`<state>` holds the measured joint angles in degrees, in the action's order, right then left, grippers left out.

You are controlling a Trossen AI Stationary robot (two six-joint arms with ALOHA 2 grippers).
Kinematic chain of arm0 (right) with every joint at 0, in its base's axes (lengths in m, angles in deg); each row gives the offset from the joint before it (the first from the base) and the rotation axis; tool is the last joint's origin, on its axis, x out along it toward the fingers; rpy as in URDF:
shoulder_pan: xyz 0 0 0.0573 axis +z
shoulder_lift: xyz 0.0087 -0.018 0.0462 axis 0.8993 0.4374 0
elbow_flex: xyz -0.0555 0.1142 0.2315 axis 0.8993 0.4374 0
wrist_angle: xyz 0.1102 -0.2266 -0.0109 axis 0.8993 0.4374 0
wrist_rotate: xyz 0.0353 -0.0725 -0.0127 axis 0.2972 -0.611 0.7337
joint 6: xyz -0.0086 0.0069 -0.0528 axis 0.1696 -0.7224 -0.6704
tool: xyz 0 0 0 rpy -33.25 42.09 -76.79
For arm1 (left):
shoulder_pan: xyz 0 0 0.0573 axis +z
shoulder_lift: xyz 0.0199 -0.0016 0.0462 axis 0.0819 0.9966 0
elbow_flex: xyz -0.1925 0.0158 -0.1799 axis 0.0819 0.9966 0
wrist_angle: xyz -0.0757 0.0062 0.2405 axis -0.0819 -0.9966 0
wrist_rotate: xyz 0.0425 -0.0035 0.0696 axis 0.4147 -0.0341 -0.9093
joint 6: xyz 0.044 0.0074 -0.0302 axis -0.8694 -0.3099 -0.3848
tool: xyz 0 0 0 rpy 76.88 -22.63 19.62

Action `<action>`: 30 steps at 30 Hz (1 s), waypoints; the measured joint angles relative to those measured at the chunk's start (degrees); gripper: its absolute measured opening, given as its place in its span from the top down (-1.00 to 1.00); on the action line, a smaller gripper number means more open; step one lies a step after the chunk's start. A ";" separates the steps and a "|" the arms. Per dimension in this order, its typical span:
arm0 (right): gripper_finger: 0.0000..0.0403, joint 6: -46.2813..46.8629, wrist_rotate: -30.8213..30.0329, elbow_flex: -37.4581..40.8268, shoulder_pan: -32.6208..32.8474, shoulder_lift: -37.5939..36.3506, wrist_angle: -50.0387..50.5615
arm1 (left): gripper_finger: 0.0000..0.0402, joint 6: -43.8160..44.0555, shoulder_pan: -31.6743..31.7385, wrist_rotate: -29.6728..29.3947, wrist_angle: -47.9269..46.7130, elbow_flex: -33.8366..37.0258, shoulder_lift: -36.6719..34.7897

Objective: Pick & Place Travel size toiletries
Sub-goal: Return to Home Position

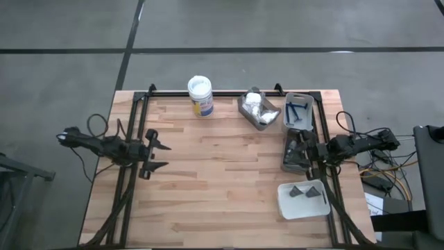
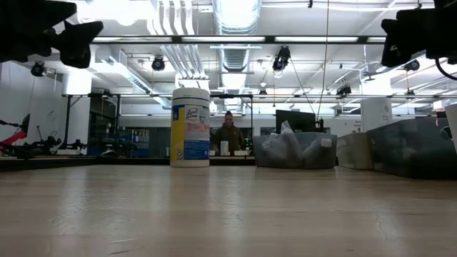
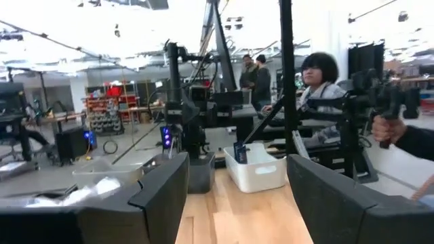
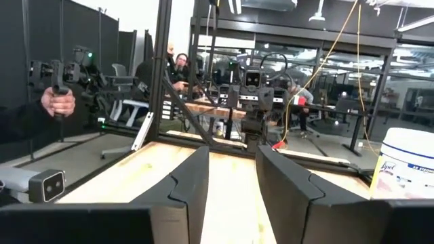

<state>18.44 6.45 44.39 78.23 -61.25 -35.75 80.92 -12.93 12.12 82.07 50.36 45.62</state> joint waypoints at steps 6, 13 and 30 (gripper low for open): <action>0.32 -0.45 -0.09 0.00 -0.34 0.00 1.74 | -0.27 -3.29 0.00 2.71 -4.02 -0.07 -2.60; 0.25 0.49 -0.22 0.02 -0.59 0.04 4.36 | -0.27 -6.75 0.00 2.89 -5.68 0.00 -2.60; 0.10 -1.52 -3.23 0.04 -2.50 0.02 7.71 | -0.27 -8.39 1.18 -2.69 -9.78 0.07 -2.60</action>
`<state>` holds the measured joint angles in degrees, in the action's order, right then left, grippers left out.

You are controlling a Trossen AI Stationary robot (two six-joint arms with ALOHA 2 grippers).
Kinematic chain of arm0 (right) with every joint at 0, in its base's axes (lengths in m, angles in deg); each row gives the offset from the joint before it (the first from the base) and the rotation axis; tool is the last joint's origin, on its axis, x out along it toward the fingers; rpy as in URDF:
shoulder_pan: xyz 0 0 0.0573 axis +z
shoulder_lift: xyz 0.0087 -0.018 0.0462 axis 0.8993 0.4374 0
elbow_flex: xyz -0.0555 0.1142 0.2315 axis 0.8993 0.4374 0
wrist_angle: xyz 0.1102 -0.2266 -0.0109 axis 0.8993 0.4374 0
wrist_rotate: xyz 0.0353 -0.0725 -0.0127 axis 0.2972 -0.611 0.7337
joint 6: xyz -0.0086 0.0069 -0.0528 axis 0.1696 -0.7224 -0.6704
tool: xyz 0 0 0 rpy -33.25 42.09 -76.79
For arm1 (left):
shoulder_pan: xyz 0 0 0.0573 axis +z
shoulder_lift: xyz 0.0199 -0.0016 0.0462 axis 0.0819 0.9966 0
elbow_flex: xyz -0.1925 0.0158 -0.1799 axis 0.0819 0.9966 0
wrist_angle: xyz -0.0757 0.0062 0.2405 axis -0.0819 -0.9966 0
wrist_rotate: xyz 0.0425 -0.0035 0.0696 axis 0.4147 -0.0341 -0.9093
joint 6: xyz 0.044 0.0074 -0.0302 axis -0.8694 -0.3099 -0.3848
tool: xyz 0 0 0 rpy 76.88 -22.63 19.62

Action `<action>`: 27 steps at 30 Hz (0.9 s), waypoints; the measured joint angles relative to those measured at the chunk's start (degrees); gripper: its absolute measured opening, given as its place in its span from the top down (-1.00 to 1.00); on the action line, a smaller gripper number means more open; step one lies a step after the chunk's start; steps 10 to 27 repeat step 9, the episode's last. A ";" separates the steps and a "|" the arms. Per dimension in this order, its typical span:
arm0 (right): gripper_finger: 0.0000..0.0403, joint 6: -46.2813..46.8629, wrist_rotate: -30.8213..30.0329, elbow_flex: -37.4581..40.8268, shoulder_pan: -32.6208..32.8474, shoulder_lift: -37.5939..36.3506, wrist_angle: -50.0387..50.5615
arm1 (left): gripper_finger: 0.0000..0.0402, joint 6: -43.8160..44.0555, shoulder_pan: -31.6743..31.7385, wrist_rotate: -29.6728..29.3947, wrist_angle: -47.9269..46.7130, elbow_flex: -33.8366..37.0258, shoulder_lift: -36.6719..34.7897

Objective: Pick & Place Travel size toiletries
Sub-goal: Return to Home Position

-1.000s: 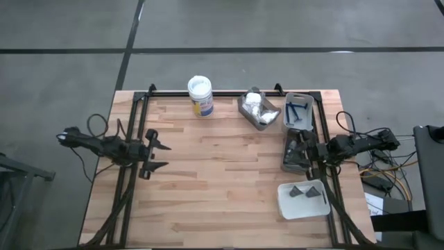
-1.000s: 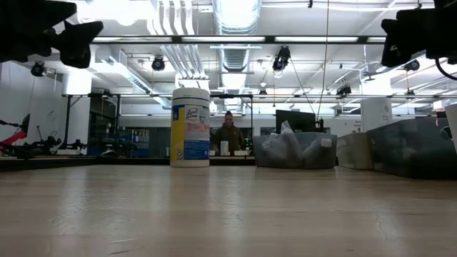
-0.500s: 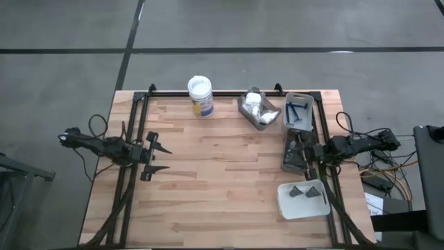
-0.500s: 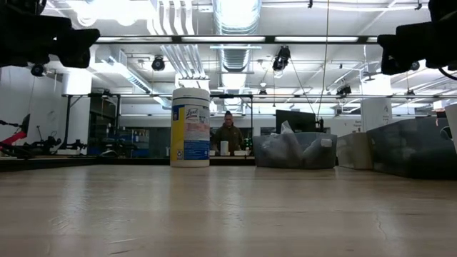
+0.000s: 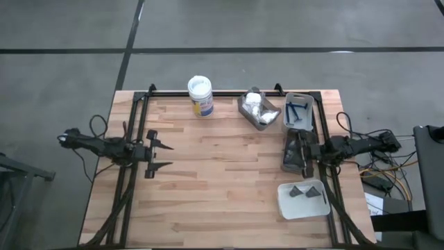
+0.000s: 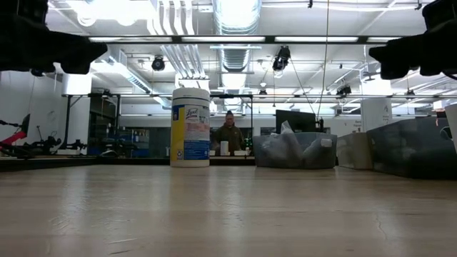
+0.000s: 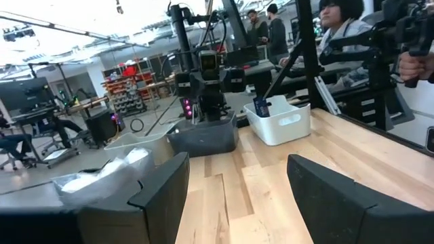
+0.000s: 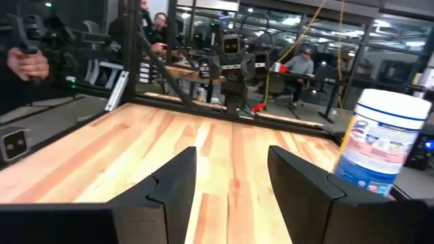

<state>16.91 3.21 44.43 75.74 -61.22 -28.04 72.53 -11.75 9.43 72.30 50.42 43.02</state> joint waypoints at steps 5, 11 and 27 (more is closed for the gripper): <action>0.08 0.09 0.00 0.01 -1.39 0.04 -0.02 | -0.27 0.39 0.48 0.04 -0.41 0.02 0.00; 0.11 0.05 0.02 0.02 -1.39 0.14 -0.02 | -0.27 0.40 0.59 -0.10 -0.70 0.02 0.10; 0.11 0.05 0.02 0.02 -1.39 0.14 -0.02 | -0.27 0.40 0.59 -0.10 -0.70 0.02 0.10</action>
